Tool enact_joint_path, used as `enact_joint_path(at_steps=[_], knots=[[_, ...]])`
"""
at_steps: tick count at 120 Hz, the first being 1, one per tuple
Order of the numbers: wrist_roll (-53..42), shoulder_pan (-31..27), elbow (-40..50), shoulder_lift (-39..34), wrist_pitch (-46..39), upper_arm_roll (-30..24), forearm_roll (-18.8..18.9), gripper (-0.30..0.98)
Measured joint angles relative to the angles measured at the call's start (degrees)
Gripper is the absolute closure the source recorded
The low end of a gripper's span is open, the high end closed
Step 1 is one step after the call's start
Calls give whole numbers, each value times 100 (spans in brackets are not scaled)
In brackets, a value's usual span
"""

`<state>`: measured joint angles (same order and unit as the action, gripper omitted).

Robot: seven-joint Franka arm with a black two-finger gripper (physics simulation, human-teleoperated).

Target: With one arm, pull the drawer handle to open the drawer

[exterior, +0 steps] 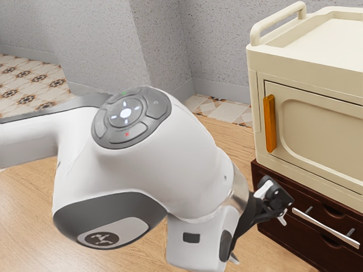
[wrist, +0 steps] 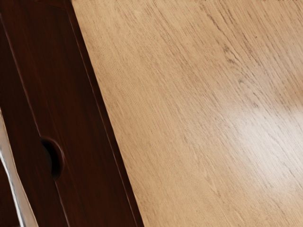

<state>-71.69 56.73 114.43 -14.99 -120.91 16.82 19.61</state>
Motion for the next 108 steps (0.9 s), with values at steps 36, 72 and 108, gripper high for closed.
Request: enact_joint_path(at_steps=[36,72,108], knots=[[16,76,-36,324,-571,4,96,0],[31,-85,-71,715,-1105,36,148,0],[42,-170,-80,893,-1307,47,186,0]])
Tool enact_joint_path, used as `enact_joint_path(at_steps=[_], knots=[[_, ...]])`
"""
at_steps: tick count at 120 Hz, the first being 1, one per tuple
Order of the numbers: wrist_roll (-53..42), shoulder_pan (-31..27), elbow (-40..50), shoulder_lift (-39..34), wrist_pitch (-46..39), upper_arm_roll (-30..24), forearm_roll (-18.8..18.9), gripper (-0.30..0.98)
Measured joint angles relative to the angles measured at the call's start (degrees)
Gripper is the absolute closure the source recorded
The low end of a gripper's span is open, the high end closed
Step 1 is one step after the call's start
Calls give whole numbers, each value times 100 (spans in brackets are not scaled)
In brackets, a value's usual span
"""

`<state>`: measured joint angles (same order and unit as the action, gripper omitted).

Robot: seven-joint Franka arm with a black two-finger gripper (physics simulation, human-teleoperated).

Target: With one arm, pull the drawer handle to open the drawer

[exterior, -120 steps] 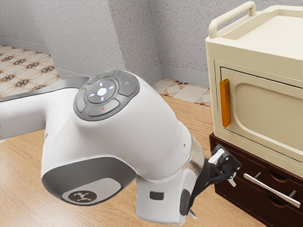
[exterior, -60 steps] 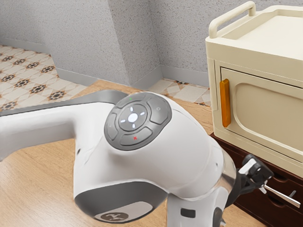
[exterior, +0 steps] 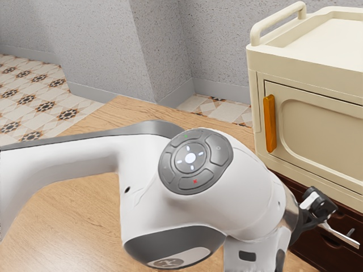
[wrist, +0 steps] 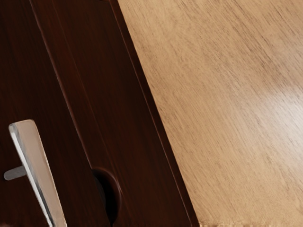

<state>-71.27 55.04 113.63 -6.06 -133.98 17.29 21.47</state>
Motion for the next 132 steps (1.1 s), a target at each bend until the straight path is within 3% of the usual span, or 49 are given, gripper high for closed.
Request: enact_joint_path(at_steps=[12,28,46,88,132], knots=[[4,-60,-2,83,-69,2,21,0],[117,-17,4,121,-229,6,544,0],[234,-44,9,317,-323,121,741,0],[415,-196,-5,596,-410,195,614,-1],[510,-71,328,283,-380,216,563,-1]])
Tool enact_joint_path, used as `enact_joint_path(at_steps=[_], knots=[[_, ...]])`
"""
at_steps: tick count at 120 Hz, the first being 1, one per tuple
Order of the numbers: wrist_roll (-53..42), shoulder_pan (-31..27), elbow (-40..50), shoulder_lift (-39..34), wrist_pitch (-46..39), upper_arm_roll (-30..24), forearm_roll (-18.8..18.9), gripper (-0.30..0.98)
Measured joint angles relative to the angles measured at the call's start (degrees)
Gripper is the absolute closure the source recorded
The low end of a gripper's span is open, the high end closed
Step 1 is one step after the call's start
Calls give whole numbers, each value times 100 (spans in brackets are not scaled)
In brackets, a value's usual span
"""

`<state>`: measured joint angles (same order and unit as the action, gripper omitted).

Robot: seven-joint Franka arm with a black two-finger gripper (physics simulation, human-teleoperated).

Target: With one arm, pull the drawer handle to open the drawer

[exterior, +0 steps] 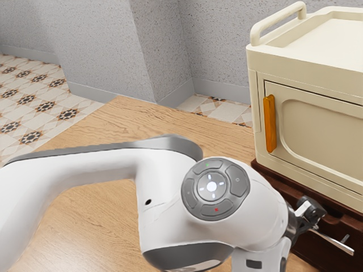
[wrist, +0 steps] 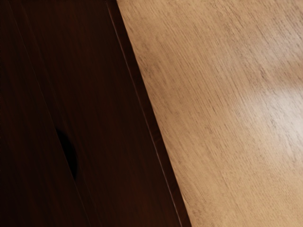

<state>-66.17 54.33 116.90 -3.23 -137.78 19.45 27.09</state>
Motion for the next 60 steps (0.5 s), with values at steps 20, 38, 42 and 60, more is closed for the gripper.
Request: enact_joint_path(at_steps=[20,38,42,60], knots=[[26,77,215,-244,32,2,-7,3],[41,145,381,-490,118,9,-5,6],[44,150,392,-516,148,7,-3,5],[55,-88,413,-549,286,-249,6,2]])
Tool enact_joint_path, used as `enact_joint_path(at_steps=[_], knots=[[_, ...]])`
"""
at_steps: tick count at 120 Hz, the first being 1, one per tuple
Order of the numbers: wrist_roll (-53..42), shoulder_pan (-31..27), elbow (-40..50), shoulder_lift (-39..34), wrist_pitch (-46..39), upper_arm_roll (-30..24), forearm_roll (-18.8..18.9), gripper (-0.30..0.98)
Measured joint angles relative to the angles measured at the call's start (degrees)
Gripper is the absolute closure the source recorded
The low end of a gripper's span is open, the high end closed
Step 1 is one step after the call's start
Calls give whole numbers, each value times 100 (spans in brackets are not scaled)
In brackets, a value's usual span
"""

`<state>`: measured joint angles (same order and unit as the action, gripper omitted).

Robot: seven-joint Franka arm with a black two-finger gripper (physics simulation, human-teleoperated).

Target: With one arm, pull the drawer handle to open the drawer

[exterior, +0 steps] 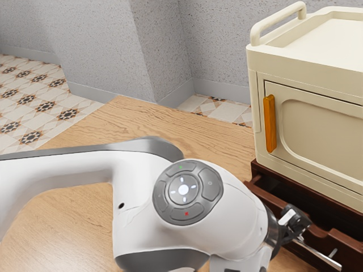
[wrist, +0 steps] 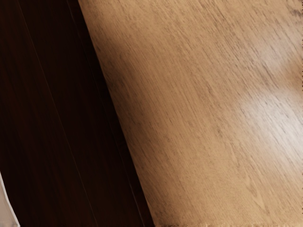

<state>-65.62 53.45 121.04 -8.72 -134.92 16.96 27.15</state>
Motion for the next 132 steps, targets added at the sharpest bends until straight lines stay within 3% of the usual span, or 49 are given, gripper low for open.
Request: enact_joint_path(at_steps=[9,22,27,38,47,132], knots=[[1,-877,134,-157,47,-920,5,6],[8,-1368,407,-443,84,-1423,40,11],[11,-1416,518,-562,89,-1474,64,-2],[16,-1447,617,-653,104,-1522,2,-6],[22,-1272,635,-658,122,-1507,-28,0],[62,-977,1261,-1361,397,-1535,-12,1]])
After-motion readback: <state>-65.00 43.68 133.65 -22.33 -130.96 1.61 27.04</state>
